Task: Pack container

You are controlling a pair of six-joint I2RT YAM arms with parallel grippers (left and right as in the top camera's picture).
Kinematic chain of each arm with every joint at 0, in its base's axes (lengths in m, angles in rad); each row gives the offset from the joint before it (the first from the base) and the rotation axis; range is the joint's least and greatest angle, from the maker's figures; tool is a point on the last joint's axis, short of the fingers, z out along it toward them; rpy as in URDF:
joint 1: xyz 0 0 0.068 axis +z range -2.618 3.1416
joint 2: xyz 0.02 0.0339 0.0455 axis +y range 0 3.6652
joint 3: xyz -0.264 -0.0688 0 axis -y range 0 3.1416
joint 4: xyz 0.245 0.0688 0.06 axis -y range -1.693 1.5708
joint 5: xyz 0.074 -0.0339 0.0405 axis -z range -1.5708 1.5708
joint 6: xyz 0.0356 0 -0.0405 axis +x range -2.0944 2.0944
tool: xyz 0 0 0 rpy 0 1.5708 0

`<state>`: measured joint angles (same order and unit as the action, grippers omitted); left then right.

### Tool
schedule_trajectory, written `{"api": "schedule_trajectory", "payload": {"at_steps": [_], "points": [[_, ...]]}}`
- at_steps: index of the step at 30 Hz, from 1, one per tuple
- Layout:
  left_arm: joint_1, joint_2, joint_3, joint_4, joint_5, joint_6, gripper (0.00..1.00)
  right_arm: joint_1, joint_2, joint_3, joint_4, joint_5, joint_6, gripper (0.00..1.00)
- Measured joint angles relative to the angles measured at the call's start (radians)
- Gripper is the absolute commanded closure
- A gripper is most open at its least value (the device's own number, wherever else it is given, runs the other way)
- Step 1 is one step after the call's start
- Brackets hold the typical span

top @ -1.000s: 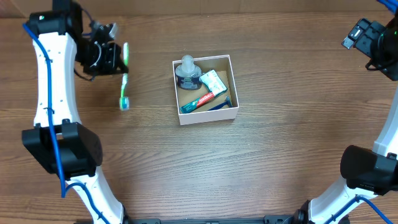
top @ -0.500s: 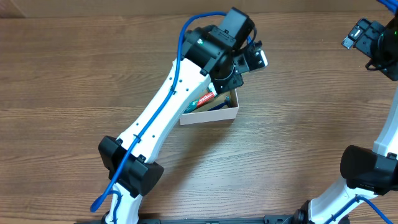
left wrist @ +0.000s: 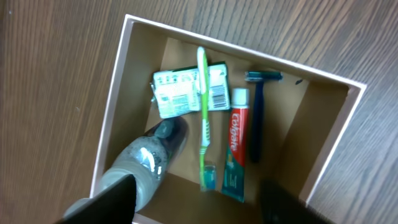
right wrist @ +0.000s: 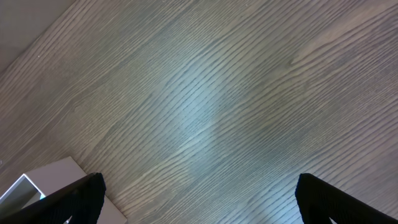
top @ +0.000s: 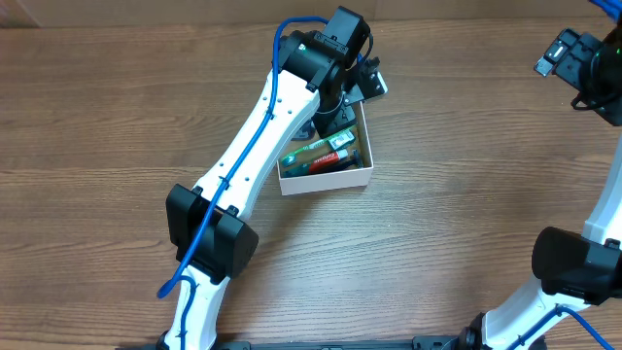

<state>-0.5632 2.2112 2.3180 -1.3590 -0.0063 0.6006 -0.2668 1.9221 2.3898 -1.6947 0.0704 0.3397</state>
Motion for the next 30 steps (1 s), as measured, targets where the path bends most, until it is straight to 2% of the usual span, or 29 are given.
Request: {"api": "schedule_trajectory", "payload": {"at_steps": [1,2,3,8,12,14,17,21,24,30], "points": [[0.0,0.0,0.0,-0.002,0.003,0.002,0.08,0.0,0.0,0.0,0.0,0.0,0.0,0.0],[0.0,0.0,0.0,-0.005,0.007,-0.002,0.01,0.0,0.0,0.0,0.0,0.0,0.001,0.0],[0.0,0.0,0.0,-0.006,0.01,-0.008,0.0,0.0,0.0,0.0,0.0,0.0,0.0,0.0],[0.0,-0.029,0.0,-0.001,0.032,-0.078,0.0,0.0,0.0,0.0,0.0,0.0,0.0,0.0],[0.043,-0.254,-0.001,0.006,0.031,-0.167,0.0,0.0,0.0,0.0,0.0,0.0,0.001,0.0],[0.174,-0.43,0.009,-0.003,0.022,-0.261,0.0,0.0,0.0,0.0,0.0,0.0,0.001,0.0],[0.385,-0.559,0.019,-0.087,0.005,-0.409,0.0,0.0,0.0,0.0,0.0,0.0,0.001,0.0],[0.522,-0.589,0.018,-0.206,0.002,-0.583,0.0,0.0,0.0,0.0,0.0,0.0,0.001,0.0],[0.526,-0.603,0.018,-0.245,0.002,-0.703,0.0,0.0,0.0,0.0,0.0,0.0,0.0,0.0],[0.526,-0.603,0.018,-0.328,0.017,-0.751,0.0,0.0,0.0,0.0,-0.001,0.0,0.001,0.0]]}}
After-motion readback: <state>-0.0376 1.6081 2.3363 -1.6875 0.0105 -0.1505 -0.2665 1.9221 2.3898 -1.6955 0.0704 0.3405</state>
